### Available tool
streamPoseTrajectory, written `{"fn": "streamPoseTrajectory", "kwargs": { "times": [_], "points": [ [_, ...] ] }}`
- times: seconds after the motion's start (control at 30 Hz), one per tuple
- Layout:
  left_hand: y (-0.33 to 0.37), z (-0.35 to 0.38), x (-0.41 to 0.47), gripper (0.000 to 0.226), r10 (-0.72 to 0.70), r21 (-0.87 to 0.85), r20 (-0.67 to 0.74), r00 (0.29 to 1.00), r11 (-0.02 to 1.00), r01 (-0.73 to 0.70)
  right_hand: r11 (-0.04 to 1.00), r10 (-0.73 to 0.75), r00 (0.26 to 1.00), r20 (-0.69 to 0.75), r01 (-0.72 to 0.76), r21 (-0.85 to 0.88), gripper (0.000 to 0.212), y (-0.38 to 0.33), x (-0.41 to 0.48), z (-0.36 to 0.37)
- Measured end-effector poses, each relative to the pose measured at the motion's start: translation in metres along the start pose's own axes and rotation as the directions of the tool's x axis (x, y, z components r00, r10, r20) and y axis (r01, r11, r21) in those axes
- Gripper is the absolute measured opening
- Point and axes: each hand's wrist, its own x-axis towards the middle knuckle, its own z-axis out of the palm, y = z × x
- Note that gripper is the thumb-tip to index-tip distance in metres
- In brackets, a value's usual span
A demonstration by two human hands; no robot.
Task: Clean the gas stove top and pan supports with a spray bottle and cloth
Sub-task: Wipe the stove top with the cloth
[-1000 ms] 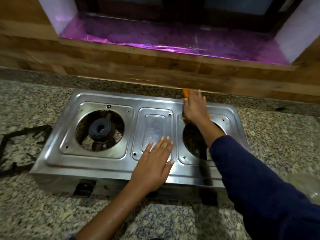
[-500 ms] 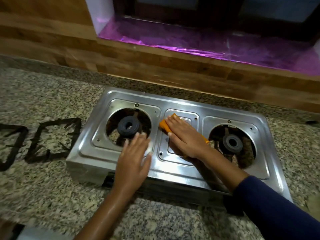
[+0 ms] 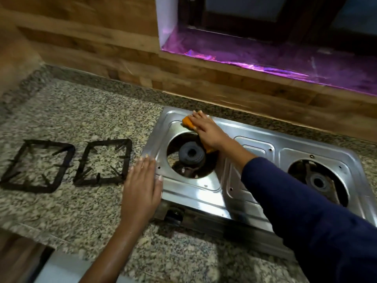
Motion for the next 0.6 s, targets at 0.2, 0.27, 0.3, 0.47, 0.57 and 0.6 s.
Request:
{"fn": "streamPoseTrajectory", "kwargs": {
  "times": [0.2, 0.27, 0.3, 0.47, 0.57, 0.6],
  "points": [
    [-0.022, -0.007, 0.004, 0.059, 0.13, -0.037, 0.079, 0.988, 0.991, -0.127, 0.972, -0.233, 0.947, 0.219, 0.234, 0.022, 0.051, -0.03, 0.04, 0.012],
    [-0.032, -0.01, 0.008, 0.059, 0.178, -0.043, 0.094, 0.98, 0.984, -0.174, 0.96, -0.279, 0.927, 0.252, 0.279, 0.038, 0.051, -0.034, 0.037, 0.009],
    [-0.036, -0.011, 0.011, 0.059, 0.2, -0.051, 0.098, 0.975, 0.979, -0.196, 0.962, -0.271, 0.931, 0.246, 0.27, 0.04, 0.053, -0.032, 0.032, 0.005],
    [-0.054, -0.017, 0.024, 0.05, 0.304, -0.16, 0.058, 0.951, 0.943, -0.292, 0.999, -0.012, 1.0, -0.02, 0.013, 0.044, 0.05, -0.003, -0.019, -0.011],
    [-0.063, -0.015, 0.025, 0.047, 0.308, -0.271, 0.031, 0.951, 0.918, -0.289, 0.993, 0.118, 0.982, -0.15, -0.113, 0.041, 0.048, -0.004, -0.065, 0.001],
    [-0.065, -0.014, 0.024, 0.046, 0.31, -0.327, 0.035, 0.95, 0.902, -0.282, 0.989, 0.149, 0.973, -0.175, -0.145, 0.035, 0.047, -0.01, -0.082, 0.007]
  ]
}}
